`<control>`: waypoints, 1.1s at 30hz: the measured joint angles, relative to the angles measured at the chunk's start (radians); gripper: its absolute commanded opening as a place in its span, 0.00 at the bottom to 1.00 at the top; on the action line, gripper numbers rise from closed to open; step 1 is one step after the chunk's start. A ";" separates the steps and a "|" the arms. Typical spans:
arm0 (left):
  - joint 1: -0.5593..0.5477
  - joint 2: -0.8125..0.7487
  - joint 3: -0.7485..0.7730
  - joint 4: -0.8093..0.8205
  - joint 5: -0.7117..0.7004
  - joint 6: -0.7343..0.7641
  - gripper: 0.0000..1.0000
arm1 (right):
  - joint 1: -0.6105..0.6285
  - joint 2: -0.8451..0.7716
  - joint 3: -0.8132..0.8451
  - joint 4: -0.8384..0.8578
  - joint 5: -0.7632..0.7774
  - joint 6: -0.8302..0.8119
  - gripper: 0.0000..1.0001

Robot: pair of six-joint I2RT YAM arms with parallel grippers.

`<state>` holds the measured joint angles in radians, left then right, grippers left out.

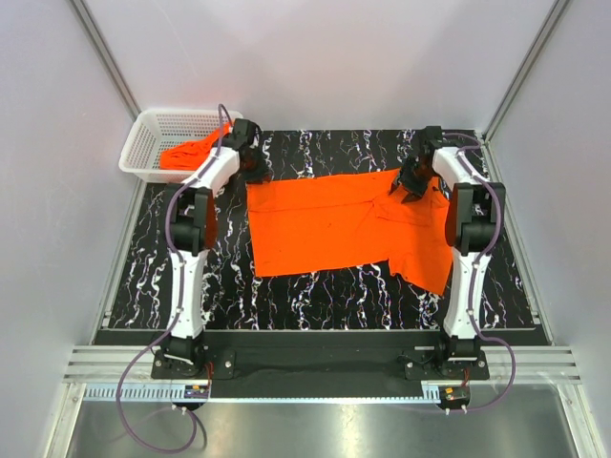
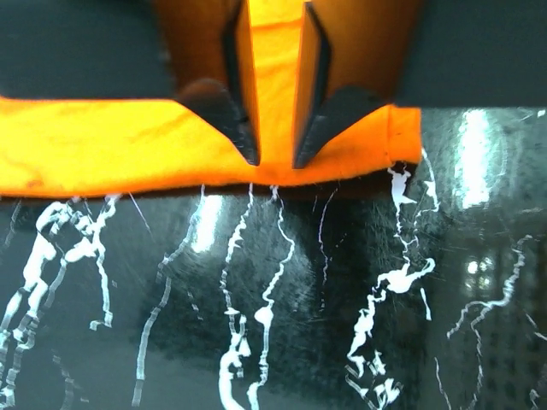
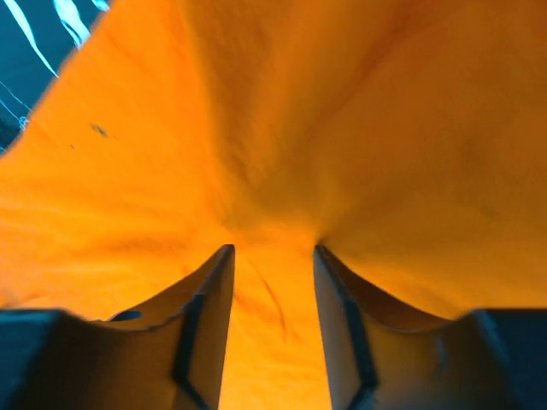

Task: Fold and stack the t-shirts
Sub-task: Fold the tshirt

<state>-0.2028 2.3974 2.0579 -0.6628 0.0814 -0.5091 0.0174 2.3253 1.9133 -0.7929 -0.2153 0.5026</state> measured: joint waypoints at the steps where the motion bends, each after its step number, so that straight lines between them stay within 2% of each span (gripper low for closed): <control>1: -0.001 -0.019 -0.013 -0.002 0.000 0.012 0.35 | -0.001 -0.013 -0.005 -0.016 0.013 -0.001 0.59; 3: -0.006 -0.075 -0.051 -0.005 0.000 0.025 0.38 | -0.004 -0.076 -0.054 -0.035 0.037 -0.008 0.68; 7: -0.036 -0.284 -0.203 -0.001 0.002 0.037 0.40 | -0.006 -0.282 -0.203 -0.072 0.075 -0.017 0.78; 13: -0.169 -0.652 -0.496 0.023 0.003 -0.007 0.41 | -0.007 -0.612 -0.473 -0.079 0.078 -0.020 0.80; 18: -0.216 -0.869 -0.843 0.045 0.010 -0.166 0.41 | -0.007 -0.784 -0.684 -0.080 0.071 -0.019 0.81; 22: -0.190 -0.982 -1.158 0.091 0.025 -0.351 0.42 | -0.007 -0.918 -0.771 -0.092 0.065 -0.019 0.82; 25: -0.187 -1.034 -1.300 0.103 0.040 -0.449 0.47 | -0.007 -1.018 -0.817 -0.098 0.064 -0.018 0.82; 28: -0.187 -1.043 -1.341 0.124 0.047 -0.515 0.51 | -0.007 -1.099 -0.851 -0.111 0.064 -0.019 0.84; 33: -0.171 -1.044 -1.342 0.186 0.040 -0.591 0.51 | -0.026 -1.156 -0.880 -0.140 0.066 -0.028 0.85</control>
<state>-0.3733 1.3537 0.7155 -0.4767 0.1211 -1.1000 -0.0082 1.1694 1.0328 -0.9329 -0.1497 0.4744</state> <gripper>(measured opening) 0.515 0.843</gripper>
